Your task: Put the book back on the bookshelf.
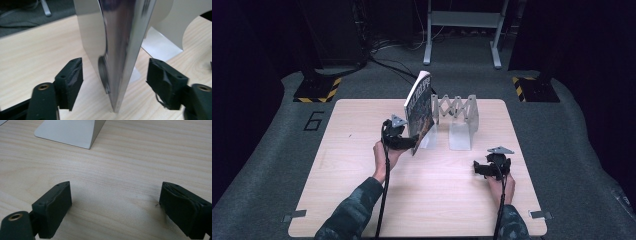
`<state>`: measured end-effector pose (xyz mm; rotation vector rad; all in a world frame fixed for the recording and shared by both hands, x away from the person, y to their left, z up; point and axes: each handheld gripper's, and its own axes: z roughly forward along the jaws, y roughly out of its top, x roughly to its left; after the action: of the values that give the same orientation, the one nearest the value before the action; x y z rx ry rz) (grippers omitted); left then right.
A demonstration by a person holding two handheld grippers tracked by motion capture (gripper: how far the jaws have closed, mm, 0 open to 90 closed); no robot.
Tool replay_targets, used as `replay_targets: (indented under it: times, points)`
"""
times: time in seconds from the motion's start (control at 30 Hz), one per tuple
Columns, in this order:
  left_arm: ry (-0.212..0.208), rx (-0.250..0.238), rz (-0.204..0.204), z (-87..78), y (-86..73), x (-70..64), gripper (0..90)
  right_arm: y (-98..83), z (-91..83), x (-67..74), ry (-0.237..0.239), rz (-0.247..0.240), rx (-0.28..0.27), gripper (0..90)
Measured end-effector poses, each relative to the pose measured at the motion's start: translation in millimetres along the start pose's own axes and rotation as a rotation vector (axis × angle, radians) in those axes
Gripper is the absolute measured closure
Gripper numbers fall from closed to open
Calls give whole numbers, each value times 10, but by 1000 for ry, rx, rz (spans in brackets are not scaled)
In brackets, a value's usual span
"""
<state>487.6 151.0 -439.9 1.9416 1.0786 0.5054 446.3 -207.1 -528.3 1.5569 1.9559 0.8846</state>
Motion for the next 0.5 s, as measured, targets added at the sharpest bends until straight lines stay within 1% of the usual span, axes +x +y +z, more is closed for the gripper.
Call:
replay_targets:
  times: [0.03, 0.07, 0.1, 0.13, 0.17, 0.2, 0.23, 0.27, 0.3, 0.33, 0.37, 0.4, 0.43, 0.47, 0.5]
  points:
    - [0, 0, 0, 0, 0, 0, 368, 0, 0, 0, 0, 0, 0, 103]
    - [-11, 12, -16, 47, -37, -1, 368, 0, 0, 1, 0, 1, 0, 103]
    - [-18, 26, -32, 115, -81, 4, 416, 0, 2, -13, 3, -17, -4, 105]
    - [-18, 26, -32, 115, -81, 4, 448, 0, 2, -13, 3, -17, -4, 105]
    - [-28, 29, -50, 152, -104, 11, 474, 0, 2, -14, 4, -19, -4, 106]
    - [-34, 40, -58, 184, -123, 20, 507, 1, 1, -14, 5, -19, -3, 106]
    - [-32, 41, -74, 222, -138, 19, 555, 1, 1, -15, 6, -21, -1, 107]
    - [-30, 53, -94, 254, -153, 18, 555, 1, 1, -15, 6, -21, -1, 107]
    - [-32, 68, -94, 276, -170, 35, 588, 1, -1, -15, 6, -21, 1, 106]
    - [-34, 51, -134, 311, -189, 18, 652, 1, -1, -14, 6, -20, 0, 109]
    - [-35, 53, -141, 331, -221, 26, 676, 2, 0, -20, 7, -29, -3, 110]
    - [-32, 32, -175, 350, -232, 15, 704, 2, -1, -17, 7, -24, -1, 110]
    - [-32, 32, -175, 350, -232, 15, 715, 2, 0, -19, 6, -29, -3, 110]
    - [-50, 36, -195, 346, -248, 33, 724, 2, 0, -20, 6, -29, -3, 111]
    - [-50, 36, -195, 346, -248, 33, 730, 2, 0, -19, 6, -28, -3, 110]
